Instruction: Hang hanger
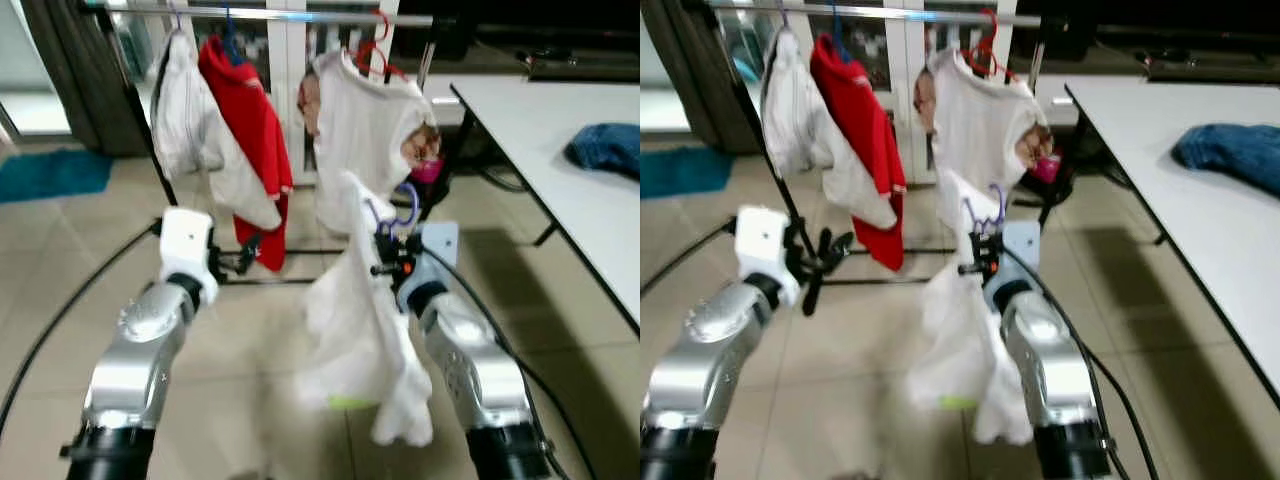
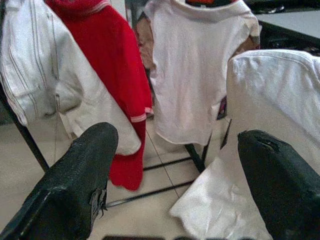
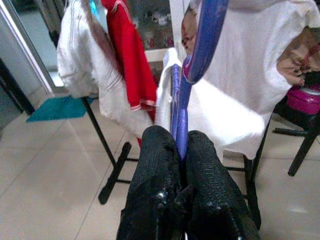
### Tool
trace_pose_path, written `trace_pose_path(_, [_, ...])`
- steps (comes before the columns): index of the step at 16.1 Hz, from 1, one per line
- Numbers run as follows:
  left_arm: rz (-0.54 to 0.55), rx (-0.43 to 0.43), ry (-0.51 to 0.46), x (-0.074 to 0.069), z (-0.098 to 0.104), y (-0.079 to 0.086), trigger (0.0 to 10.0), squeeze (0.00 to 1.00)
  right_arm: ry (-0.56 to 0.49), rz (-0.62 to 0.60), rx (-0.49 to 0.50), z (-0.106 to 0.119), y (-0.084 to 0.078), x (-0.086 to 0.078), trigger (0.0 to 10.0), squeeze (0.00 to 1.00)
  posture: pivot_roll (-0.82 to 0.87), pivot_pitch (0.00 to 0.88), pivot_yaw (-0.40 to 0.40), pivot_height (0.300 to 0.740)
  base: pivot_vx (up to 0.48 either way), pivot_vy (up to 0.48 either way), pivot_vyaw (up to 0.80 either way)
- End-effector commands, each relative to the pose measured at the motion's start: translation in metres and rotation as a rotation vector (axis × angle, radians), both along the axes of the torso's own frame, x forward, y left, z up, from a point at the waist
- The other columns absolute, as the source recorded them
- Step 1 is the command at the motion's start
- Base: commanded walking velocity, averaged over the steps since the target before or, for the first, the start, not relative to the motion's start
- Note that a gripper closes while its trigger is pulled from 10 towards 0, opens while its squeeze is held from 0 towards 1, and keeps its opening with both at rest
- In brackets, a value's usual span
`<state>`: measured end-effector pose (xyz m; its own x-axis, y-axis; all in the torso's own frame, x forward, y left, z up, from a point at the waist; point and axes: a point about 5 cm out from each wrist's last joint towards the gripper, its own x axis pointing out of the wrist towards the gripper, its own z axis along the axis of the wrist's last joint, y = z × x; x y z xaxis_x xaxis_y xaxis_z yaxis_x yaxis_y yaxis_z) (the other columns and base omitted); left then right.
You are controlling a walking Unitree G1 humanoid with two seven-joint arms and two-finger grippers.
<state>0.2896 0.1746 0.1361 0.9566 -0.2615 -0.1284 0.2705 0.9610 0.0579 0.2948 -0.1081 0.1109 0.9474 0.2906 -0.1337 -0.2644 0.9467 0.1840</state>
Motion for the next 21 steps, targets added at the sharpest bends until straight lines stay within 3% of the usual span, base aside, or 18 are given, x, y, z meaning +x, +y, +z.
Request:
trace_pose_path(1, [-0.034, -0.006, -0.002, 0.0011, 0.0027, -0.006, 10.0, 0.0, -0.037, -0.04, 0.006, 0.0063, -0.0097, 0.0014, 10.0, 0.0, -0.04, 0.032, 0.0, 0.74, 0.326, 0.0, 0.0])
trace_pose_path(15, [-0.003, -0.007, -0.017, 0.0052, 0.0042, 0.0007, 10.0, 0.0, -0.039, -0.035, 0.015, 0.0058, -0.0064, 0.0033, 10.0, 0.0, -0.04, 0.008, -0.015, 0.74, 0.329, 0.0, 0.0])
trace_pose_path(21, [-0.012, 0.007, -0.012, 0.0007, 0.0011, -0.005, 10.0, 0.0, -0.017, 0.005, -0.067, 0.0043, -0.0085, 0.005, 10.0, 0.0, -0.03, 0.019, -0.036, 0.74, 0.331, 0.0, 0.0])
